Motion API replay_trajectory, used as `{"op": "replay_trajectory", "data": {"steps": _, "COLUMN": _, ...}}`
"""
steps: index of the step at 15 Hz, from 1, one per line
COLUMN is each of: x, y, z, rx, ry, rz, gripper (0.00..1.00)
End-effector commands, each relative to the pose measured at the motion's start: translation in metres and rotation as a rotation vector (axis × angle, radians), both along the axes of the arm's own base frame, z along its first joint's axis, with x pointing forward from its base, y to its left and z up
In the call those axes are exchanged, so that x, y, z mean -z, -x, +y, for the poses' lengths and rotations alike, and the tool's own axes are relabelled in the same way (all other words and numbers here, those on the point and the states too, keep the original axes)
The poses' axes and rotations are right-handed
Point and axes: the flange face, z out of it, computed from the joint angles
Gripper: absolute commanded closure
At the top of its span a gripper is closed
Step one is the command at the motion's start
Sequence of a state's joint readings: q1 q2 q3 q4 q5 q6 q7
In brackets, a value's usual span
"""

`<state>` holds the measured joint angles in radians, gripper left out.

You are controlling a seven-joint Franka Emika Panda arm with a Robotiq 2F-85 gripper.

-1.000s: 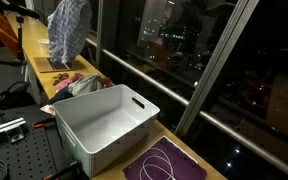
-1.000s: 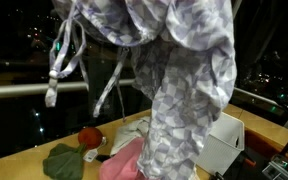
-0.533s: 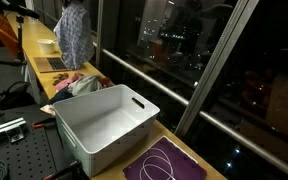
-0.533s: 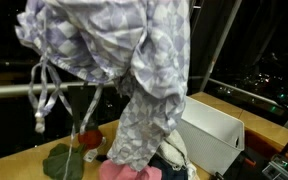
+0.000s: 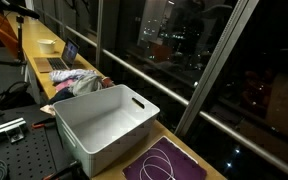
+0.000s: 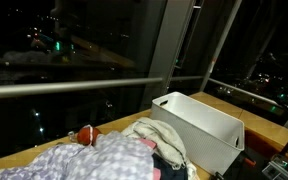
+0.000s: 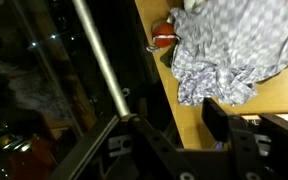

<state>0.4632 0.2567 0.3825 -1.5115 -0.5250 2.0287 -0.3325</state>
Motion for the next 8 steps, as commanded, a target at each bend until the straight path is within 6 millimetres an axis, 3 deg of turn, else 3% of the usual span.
{"op": "replay_trajectory", "data": {"steps": 1, "x": -0.014, "y": -0.025, "z": -0.059, "rx": 0.036, "ry": -0.017, "rz": 0.021, "gripper": 0.10}}
{"op": "replay_trajectory", "data": {"steps": 2, "x": -0.012, "y": -0.035, "z": -0.084, "rx": 0.057, "ry": -0.027, "rz": 0.037, "gripper": 0.03}}
{"op": "replay_trajectory", "data": {"steps": 4, "x": -0.001, "y": -0.055, "z": -0.128, "rx": 0.096, "ry": -0.041, "rz": 0.068, "gripper": 0.00}}
{"op": "replay_trajectory", "data": {"steps": 5, "x": -0.006, "y": -0.051, "z": -0.093, "rx": 0.088, "ry": -0.026, "rz": 0.059, "gripper": 0.00}}
{"op": "replay_trajectory", "data": {"steps": 6, "x": -0.004, "y": -0.059, "z": -0.109, "rx": 0.102, "ry": -0.022, "rz": 0.062, "gripper": 0.00}}
{"op": "replay_trajectory", "data": {"steps": 8, "x": -0.003, "y": -0.061, "z": -0.109, "rx": 0.104, "ry": -0.022, "rz": 0.064, "gripper": 0.00}}
